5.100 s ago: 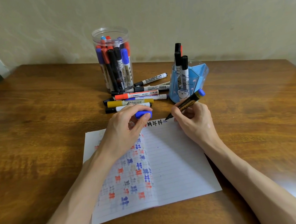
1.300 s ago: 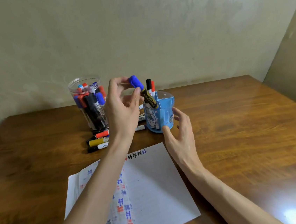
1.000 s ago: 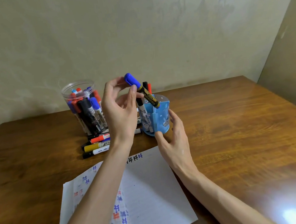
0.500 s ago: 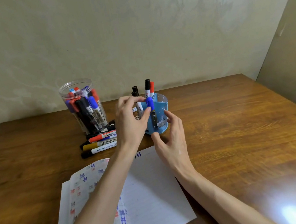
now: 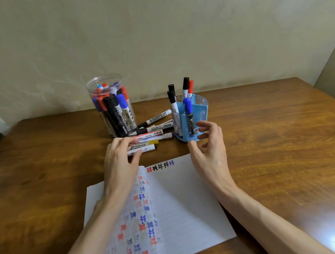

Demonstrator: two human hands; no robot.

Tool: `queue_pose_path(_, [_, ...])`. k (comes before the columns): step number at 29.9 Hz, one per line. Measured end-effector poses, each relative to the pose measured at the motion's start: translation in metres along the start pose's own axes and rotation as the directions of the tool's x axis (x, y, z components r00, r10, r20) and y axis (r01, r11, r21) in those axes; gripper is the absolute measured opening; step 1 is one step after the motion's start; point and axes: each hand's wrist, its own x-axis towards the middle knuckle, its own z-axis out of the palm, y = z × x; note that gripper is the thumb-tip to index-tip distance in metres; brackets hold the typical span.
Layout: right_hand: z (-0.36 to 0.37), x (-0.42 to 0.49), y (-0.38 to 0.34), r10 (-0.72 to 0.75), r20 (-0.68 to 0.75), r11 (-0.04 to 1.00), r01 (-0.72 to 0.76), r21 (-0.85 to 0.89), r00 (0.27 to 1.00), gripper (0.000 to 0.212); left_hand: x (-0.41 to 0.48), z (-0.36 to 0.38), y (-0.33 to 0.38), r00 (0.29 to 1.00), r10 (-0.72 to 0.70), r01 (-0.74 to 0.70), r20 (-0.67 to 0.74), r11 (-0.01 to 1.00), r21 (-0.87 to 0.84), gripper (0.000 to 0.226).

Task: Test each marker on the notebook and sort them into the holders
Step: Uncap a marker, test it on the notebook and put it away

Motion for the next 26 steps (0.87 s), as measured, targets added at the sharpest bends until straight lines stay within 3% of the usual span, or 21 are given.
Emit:
queue_pose_path(5, [0.001, 0.002, 0.003, -0.004, 0.025, 1.0, 0.004, -0.011, 1.0, 0.04, -0.004, -0.003, -0.016, 0.998, -0.055, 0.05, 0.02, 0.981, 0.188, 0.032])
queue_pose_path(12, [0.003, 0.001, 0.004, -0.003, 0.051, 1.0, 0.003, 0.0, 0.999, 0.034, -0.003, -0.003, -0.023, 0.997, -0.07, 0.071, -0.015, 0.979, 0.19, 0.032])
queue_pose_path(17, [0.005, -0.002, 0.003, -0.011, 0.083, 1.0, 0.01, 0.008, 0.996, 0.028, -0.002, -0.002, -0.029, 0.999, -0.052, 0.051, 0.006, 0.983, 0.178, 0.017])
queue_pose_path(20, [0.006, -0.001, 0.003, -0.014, 0.111, 0.999, 0.018, -0.041, 0.994, 0.015, -0.004, -0.005, -0.022, 1.0, 0.014, -0.012, -0.025, 0.998, 0.061, 0.014])
queue_pose_path(23, [0.007, -0.001, -0.002, -0.028, 0.211, 1.0, 0.03, -0.006, 0.977, 0.005, -0.008, -0.012, -0.004, 0.995, 0.094, -0.098, -0.03, 0.968, -0.229, 0.017])
queue_pose_path(26, [0.009, -0.004, -0.008, -0.045, 0.329, 0.994, 0.01, 0.106, 0.943, 0.021, -0.012, -0.015, 0.012, 0.973, 0.227, -0.198, 0.041, 0.915, -0.351, 0.019])
